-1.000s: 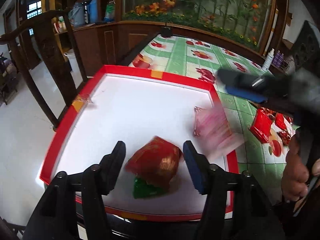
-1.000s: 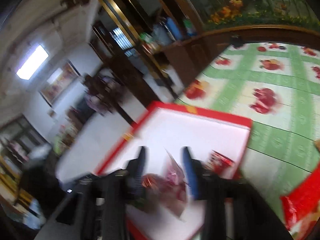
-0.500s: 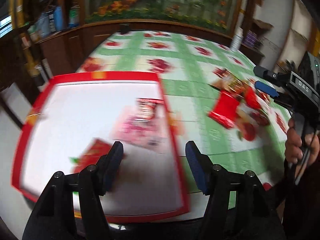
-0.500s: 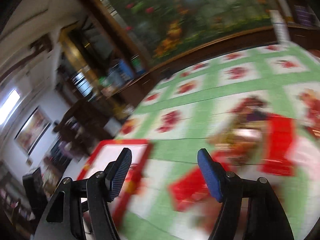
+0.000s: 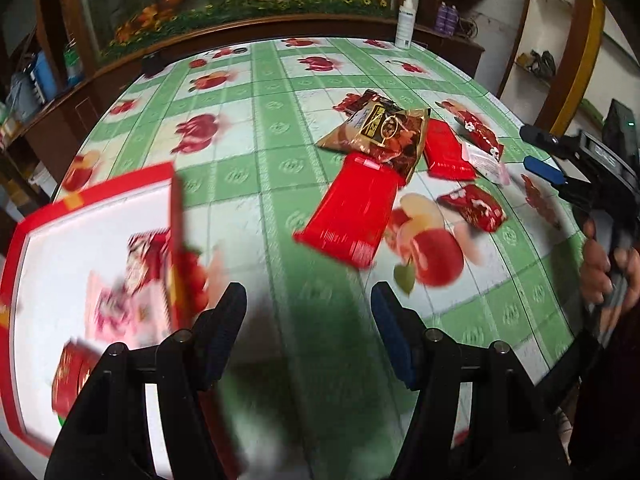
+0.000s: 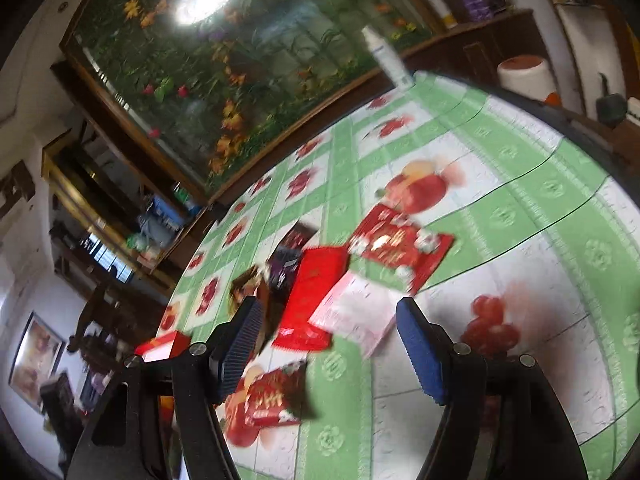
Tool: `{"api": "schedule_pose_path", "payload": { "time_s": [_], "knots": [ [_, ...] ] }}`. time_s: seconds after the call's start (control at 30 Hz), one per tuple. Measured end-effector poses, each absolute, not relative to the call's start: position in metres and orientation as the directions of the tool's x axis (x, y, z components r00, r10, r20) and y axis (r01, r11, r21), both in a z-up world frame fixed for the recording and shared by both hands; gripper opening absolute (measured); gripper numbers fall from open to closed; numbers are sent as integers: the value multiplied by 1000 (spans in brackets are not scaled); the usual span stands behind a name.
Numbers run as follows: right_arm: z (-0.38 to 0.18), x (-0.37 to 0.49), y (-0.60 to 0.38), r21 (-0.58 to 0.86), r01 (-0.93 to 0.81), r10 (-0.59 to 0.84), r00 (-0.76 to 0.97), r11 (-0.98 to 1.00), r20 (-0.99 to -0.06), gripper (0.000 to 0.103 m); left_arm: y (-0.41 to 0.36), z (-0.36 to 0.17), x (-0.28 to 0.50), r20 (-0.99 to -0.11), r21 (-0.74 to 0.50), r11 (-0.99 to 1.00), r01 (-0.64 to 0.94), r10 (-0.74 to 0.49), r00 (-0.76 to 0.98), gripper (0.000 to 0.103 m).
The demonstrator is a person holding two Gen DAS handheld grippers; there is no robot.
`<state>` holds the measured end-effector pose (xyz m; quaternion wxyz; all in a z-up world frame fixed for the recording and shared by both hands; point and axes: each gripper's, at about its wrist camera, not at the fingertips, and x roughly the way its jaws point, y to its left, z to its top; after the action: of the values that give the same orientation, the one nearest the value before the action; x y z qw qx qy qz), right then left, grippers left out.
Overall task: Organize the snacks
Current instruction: 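Grasp long red packet with left tool while right tool grasps red printed packet, then carry both packets to the white box and release them inside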
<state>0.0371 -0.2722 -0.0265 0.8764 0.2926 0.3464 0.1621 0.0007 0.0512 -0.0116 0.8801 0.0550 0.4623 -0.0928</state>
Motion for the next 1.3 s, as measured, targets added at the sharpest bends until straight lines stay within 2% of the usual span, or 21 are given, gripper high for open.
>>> {"api": "schedule_pose_path", "payload": {
  "time_s": [0.13,0.5,0.57,0.6,0.67,0.73,0.77,0.8,0.83,0.93,1.07,1.3],
  "knots": [
    [-26,32,-240,577,-190,547,638,795,-543,72,33,-18,25,-832,46,968,247,-100,546,64],
    [-36,32,-177,466,-269,534,524,843,-663,72,8,-39,66,-859,50,943,328,-127,496,64],
    [-43,35,-176,477,-253,535,503,842,-679,70,9,-45,70,-866,29,943,332,-142,480,67],
    [-46,36,-174,478,-246,534,488,843,-691,70,11,-45,71,-864,10,945,326,-156,479,73],
    [-45,35,-172,466,-250,526,490,849,-696,68,10,-46,72,-860,4,945,328,-163,483,73],
    [-45,35,-168,436,-250,501,488,865,-715,54,9,-47,72,-855,5,941,339,-172,489,73],
    [-44,36,-166,417,-246,483,491,875,-725,51,9,-47,73,-853,3,940,340,-175,492,73],
    [-44,35,-164,396,-242,464,495,886,-735,43,8,-47,74,-852,2,941,339,-176,493,71],
    [-44,35,-161,376,-243,447,495,894,-745,43,8,-47,75,-848,0,941,338,-179,499,61],
    [-42,34,-154,325,-253,411,499,911,-763,43,11,-44,75,-843,-10,945,327,-184,506,49],
    [-42,31,-152,307,-260,400,500,915,-768,43,15,-44,66,-837,-18,948,319,-189,513,45],
    [-41,21,-143,297,-276,401,499,914,-769,42,33,-41,37,-832,-147,945,293,-279,481,45]
  ]
}}
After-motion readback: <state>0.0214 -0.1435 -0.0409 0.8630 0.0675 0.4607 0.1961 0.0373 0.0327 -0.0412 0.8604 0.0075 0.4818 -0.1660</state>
